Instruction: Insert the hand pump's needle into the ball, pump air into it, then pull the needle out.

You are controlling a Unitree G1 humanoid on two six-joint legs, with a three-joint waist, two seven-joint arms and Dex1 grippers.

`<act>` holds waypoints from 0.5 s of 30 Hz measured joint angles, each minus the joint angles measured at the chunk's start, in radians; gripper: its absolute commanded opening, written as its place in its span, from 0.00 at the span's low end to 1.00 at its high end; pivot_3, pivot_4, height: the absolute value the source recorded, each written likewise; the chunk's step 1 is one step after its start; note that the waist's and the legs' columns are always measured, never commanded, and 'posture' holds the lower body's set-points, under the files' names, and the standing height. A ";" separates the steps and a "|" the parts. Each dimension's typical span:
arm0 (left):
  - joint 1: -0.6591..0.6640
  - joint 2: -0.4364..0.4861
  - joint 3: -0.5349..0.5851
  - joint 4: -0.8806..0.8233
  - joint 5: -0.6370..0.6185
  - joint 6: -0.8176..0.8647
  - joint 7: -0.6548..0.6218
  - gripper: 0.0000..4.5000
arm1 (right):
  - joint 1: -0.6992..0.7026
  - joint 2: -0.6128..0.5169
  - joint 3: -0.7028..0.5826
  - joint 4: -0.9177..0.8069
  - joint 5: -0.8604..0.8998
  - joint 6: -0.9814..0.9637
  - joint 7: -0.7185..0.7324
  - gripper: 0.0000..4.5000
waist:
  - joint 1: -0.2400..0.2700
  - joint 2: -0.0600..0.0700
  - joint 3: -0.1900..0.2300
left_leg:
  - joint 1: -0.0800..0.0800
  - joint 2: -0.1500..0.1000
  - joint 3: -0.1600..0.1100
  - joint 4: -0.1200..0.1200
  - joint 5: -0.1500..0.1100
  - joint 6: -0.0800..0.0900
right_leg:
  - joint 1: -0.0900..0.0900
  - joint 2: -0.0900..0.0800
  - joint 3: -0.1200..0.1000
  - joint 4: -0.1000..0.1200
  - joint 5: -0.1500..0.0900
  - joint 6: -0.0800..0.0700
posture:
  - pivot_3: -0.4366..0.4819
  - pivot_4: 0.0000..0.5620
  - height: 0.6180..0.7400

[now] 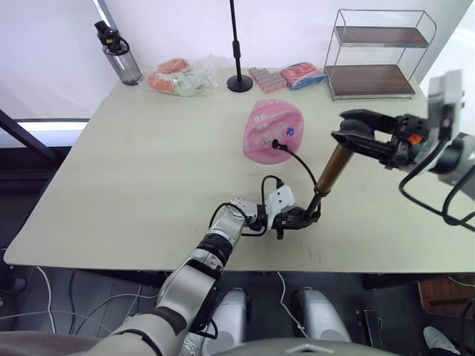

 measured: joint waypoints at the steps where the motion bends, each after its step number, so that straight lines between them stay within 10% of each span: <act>1: 0.001 0.000 0.000 0.000 0.000 -0.002 0.001 0.24 | -0.018 -0.013 -0.010 0.004 0.016 0.010 0.000 0.40 | 0.000 0.000 0.000 | 0.000 0.000 0.000 0.000 0.000 0.000 | 0.000 0.000 0.000 0.000 0.000 0.000 | 0.48 0.27 0.93; 15: 0.020 -0.001 -0.004 -0.032 0.000 -0.015 0.008 0.24 | -0.104 -0.074 -0.015 0.068 0.129 0.119 -0.036 0.40 | 0.001 0.000 0.000 | -0.001 0.000 0.001 0.000 -0.001 0.001 | 0.000 0.000 0.001 0.000 0.000 0.000 | 0.48 0.27 0.93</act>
